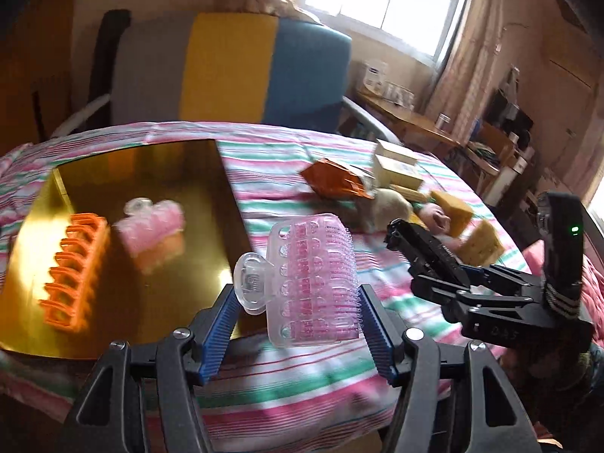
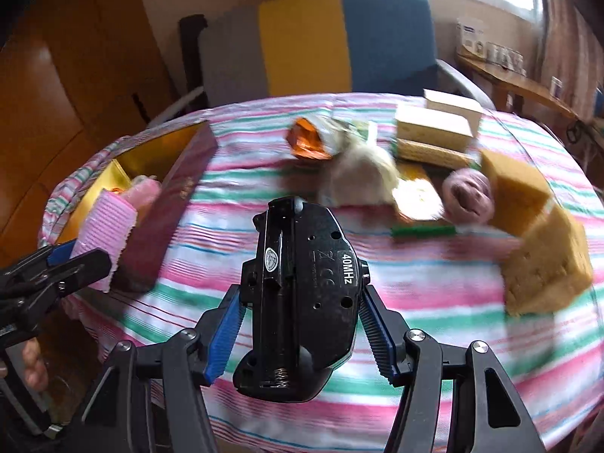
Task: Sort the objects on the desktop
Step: 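Carry roller and black device into gold tray and open both tools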
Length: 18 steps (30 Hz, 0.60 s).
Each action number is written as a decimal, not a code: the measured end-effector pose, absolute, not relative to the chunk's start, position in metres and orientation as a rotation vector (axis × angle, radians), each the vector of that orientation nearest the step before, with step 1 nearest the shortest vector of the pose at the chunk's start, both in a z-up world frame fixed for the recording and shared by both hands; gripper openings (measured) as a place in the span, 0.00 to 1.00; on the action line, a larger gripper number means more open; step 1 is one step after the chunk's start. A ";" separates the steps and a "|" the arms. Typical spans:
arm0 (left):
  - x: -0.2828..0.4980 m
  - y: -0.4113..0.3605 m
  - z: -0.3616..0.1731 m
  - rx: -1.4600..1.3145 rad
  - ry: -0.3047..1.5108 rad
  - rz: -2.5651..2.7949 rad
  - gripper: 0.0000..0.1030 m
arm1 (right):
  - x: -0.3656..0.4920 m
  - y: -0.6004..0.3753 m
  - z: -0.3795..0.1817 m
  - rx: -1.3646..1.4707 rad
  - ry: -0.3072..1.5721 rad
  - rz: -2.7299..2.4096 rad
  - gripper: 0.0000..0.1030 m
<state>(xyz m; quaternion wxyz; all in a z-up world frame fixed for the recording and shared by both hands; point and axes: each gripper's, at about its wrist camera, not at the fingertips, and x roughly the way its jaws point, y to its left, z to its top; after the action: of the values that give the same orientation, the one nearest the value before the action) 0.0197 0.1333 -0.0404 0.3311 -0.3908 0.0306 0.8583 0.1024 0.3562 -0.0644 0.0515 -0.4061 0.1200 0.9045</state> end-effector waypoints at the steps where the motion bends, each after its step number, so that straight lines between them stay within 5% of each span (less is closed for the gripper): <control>1: 0.016 0.126 -0.041 -1.025 0.075 2.267 0.62 | 0.095 0.348 -0.060 -1.236 0.355 2.779 0.60; 18: -0.059 0.049 -0.072 -1.194 0.014 2.446 0.62 | -0.023 0.217 -0.036 -1.340 0.126 3.025 0.60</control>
<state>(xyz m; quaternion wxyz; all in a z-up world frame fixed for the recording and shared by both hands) -0.0592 0.0487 -0.0716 0.2083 -0.4291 0.0049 0.8789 -0.0231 0.2171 -0.0364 -0.0847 -0.4032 0.0379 0.9104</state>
